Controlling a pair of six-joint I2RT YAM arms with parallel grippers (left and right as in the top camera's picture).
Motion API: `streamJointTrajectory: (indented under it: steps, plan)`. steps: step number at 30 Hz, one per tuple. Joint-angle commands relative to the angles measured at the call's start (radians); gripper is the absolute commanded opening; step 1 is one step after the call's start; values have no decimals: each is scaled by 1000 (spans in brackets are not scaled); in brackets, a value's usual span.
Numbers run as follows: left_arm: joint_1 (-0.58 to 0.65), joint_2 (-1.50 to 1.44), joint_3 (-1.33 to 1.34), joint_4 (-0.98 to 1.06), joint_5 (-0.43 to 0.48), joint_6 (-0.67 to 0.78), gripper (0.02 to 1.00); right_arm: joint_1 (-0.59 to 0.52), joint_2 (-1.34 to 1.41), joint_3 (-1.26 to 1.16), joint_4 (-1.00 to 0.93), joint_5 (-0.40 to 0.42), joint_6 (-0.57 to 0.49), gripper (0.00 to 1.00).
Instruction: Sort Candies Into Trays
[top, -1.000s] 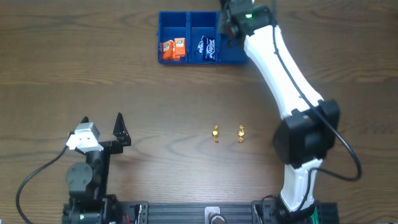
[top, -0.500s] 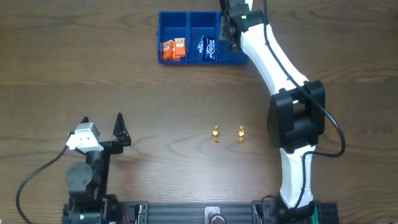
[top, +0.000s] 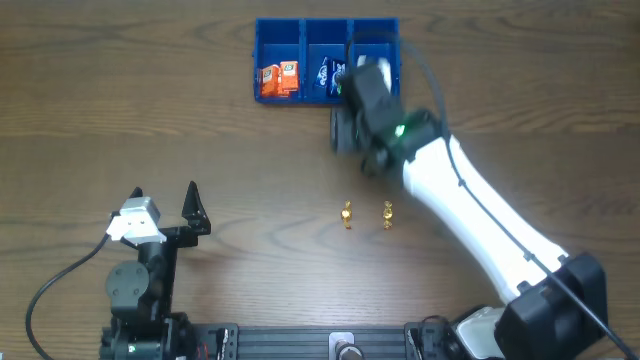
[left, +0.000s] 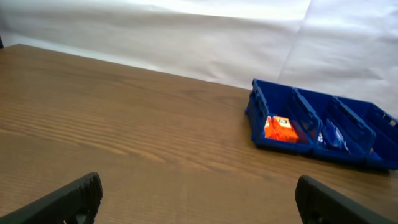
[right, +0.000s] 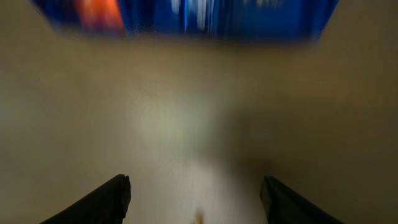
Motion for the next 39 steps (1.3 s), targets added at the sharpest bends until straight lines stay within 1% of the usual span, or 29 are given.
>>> streamJointTrajectory:
  steps: [1,6,13,15,21,23,25,26,27,28,34,35,37,38,39]
  plan:
    - [4,-6,-16,-43,-8,6,998,99,20,-209,32,-49,163,700]
    - [4,-6,-16,-43,-8,6,998,145,79,-270,87,-56,212,698]
    - [4,-6,-16,-43,-8,6,998,147,164,-270,74,-66,239,691]
    - [4,-6,-16,-43,-8,6,996,148,164,-270,72,-68,246,663]
    - [4,-6,-16,-43,-8,6,998,149,214,-270,66,-66,258,636]
    - [4,-6,-16,-43,-8,6,998,153,218,-270,74,-66,258,557]
    - [4,-6,-16,-43,-8,6,998,162,218,-270,78,-67,258,439]
    - [4,-6,-16,-43,-8,6,998,165,218,-270,78,-67,259,308]
    - [4,-6,-16,-43,-8,6,998,168,218,-270,79,-67,261,242]
    - [4,-6,-16,-43,-8,6,998,169,218,-270,79,-67,261,207]
    - [4,-6,-16,-43,-8,6,998,169,201,-264,78,-63,260,172]
    - [4,-6,-16,-43,-8,6,998,160,157,-249,66,-42,251,167]
    - [4,-6,-16,-43,-8,6,998,123,83,-190,11,27,213,167]
    - [4,-6,-16,-43,-8,6,996,93,52,-134,-21,55,176,167]
    - [4,-6,-16,-43,-8,6,998,47,39,-44,-59,67,107,169]
